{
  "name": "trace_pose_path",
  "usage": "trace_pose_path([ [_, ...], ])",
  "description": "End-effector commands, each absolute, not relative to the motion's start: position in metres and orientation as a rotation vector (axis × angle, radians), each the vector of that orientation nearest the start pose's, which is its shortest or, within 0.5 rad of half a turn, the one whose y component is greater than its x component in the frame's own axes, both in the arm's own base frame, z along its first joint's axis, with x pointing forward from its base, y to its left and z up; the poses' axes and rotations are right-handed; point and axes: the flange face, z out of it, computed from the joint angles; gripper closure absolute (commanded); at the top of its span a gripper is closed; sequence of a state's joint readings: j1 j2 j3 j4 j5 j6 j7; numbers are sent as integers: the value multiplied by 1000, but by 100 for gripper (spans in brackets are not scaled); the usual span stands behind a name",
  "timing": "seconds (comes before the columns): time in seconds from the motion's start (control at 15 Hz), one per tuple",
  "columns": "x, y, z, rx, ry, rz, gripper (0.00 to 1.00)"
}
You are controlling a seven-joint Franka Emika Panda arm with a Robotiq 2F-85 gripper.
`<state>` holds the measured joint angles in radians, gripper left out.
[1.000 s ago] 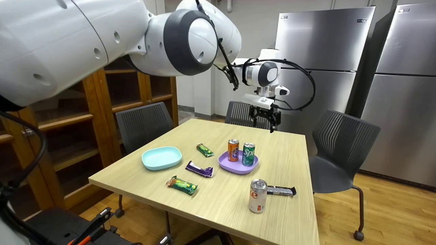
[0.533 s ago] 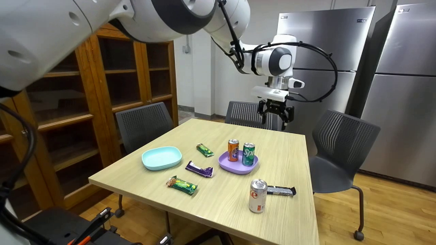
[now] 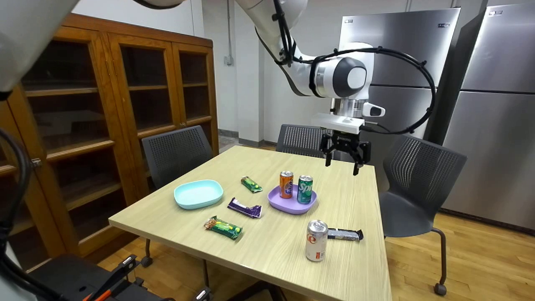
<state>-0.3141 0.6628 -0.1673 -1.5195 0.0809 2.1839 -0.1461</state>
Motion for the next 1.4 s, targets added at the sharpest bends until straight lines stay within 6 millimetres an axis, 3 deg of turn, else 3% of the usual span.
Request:
trace_pose_path([
  [0.0,590,-303,271,-3163,513,9,0],
  [0.47,502,-281,221,-3166,526,40,0],
  [0.73,467,-273,199,-3152,551,68,0],
  [1.0,454,-270,190,-3147,564,78,0],
  [1.33,461,-271,182,-3145,550,89,0],
])
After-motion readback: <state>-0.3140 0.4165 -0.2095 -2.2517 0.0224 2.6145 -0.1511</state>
